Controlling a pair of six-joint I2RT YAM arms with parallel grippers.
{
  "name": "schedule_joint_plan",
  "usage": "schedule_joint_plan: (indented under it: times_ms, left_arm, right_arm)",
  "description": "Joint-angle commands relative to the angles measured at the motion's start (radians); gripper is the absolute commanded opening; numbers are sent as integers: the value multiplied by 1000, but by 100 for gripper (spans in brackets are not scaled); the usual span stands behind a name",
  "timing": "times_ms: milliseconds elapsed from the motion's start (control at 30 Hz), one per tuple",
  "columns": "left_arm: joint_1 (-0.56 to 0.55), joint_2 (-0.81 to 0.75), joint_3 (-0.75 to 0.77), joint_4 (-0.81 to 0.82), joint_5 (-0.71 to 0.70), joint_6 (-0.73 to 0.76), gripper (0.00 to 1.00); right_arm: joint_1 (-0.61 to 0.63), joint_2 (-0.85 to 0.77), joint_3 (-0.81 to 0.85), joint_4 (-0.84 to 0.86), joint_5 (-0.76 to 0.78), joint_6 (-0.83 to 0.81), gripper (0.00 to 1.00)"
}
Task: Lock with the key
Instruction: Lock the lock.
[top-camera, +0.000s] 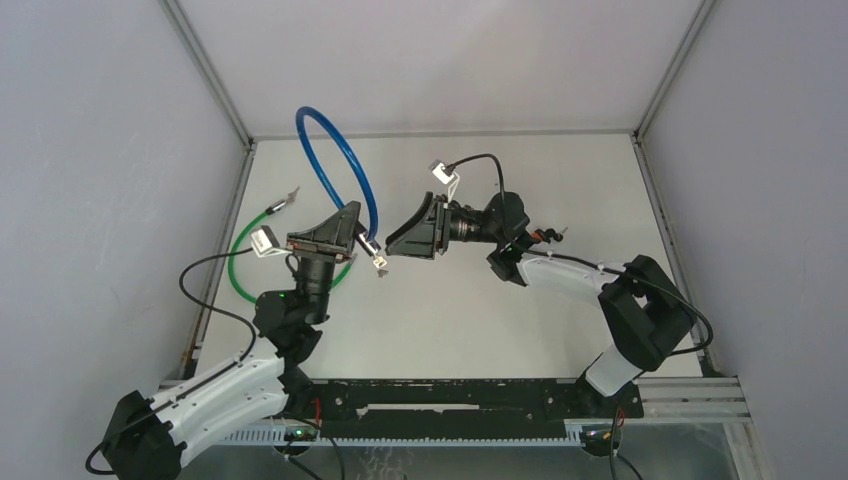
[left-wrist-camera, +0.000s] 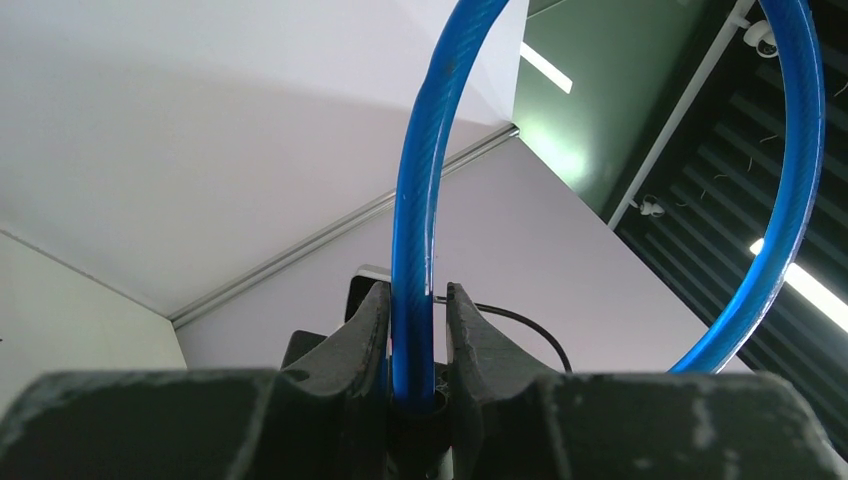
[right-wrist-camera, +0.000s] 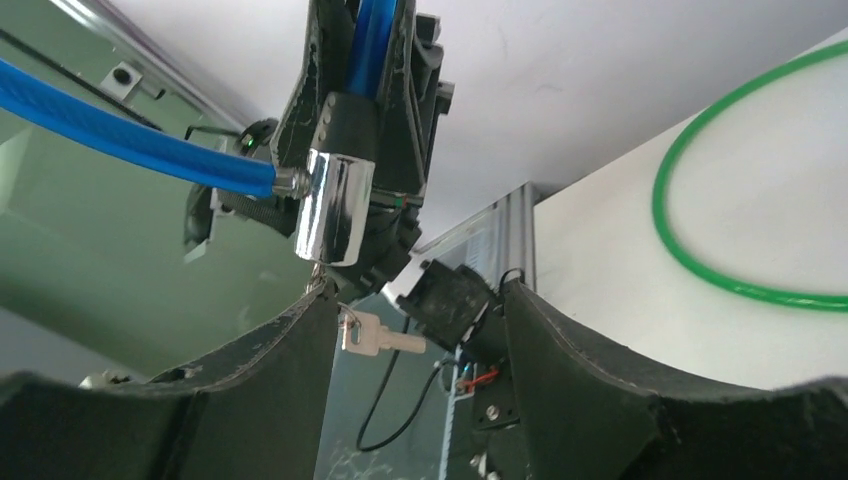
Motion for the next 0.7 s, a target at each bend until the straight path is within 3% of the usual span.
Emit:
schedule_joint_plan:
  times_ms: [0, 367, 667]
  left_arm:
    - [5, -24, -14, 43, 19, 20, 0]
    - [5, -19, -19, 40, 54, 28, 0]
    - [4, 9, 1, 32, 72, 22, 0]
  right_arm:
    - [7, 2, 62, 73, -108, 59, 68]
    - [-17, 20, 143, -37, -184, 58, 69]
    - [-1, 33, 199, -139, -227, 48, 60]
